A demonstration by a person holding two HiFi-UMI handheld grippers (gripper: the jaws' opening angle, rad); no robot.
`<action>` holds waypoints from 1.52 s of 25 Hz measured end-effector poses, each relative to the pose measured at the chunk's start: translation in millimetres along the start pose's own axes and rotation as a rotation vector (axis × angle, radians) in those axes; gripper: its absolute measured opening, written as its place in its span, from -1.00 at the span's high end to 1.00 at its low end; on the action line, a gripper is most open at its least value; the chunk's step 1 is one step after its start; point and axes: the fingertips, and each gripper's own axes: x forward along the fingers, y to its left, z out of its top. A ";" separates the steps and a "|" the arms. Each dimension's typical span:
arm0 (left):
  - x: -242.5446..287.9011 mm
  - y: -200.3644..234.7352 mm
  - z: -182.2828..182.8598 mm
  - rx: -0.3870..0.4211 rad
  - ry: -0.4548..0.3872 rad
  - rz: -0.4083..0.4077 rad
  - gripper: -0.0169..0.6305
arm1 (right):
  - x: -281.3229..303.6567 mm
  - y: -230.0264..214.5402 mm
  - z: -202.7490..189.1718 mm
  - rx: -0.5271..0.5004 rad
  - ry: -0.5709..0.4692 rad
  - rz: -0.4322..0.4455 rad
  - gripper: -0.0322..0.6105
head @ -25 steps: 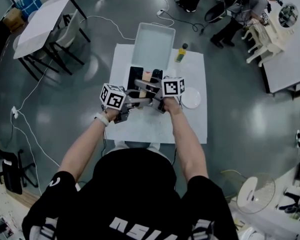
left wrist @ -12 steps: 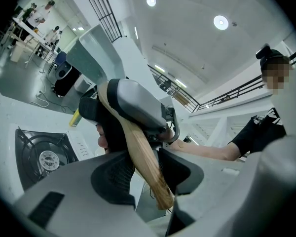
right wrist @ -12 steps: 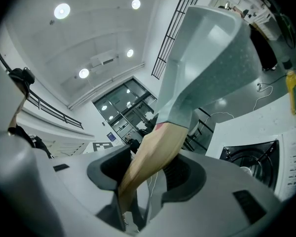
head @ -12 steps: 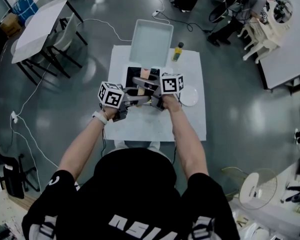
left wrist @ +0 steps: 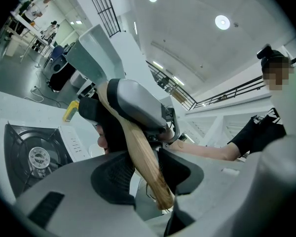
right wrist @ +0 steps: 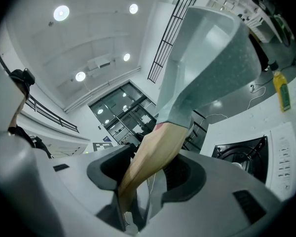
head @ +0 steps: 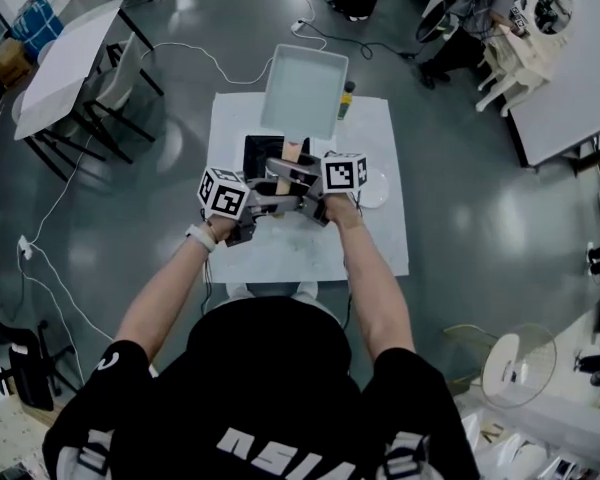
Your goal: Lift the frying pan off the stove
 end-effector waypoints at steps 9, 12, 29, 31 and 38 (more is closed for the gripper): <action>40.6 -5.8 -12.3 -0.002 0.093 -0.096 0.49 | -50.0 -17.9 -2.8 0.036 -0.094 -0.099 0.30; 58.8 -10.5 -15.4 0.002 0.130 -0.135 0.49 | -72.0 -25.1 -3.7 0.050 -0.130 -0.130 0.29; 145.8 -45.1 -45.6 0.002 0.312 -0.301 0.49 | -185.6 -35.9 -19.1 0.093 -0.303 -0.280 0.29; 153.2 -49.2 -48.6 0.003 0.322 -0.312 0.49 | -195.9 -36.0 -21.5 0.090 -0.312 -0.295 0.29; 163.6 -53.3 -57.5 0.004 0.357 -0.333 0.49 | -211.6 -37.4 -28.6 0.102 -0.333 -0.325 0.28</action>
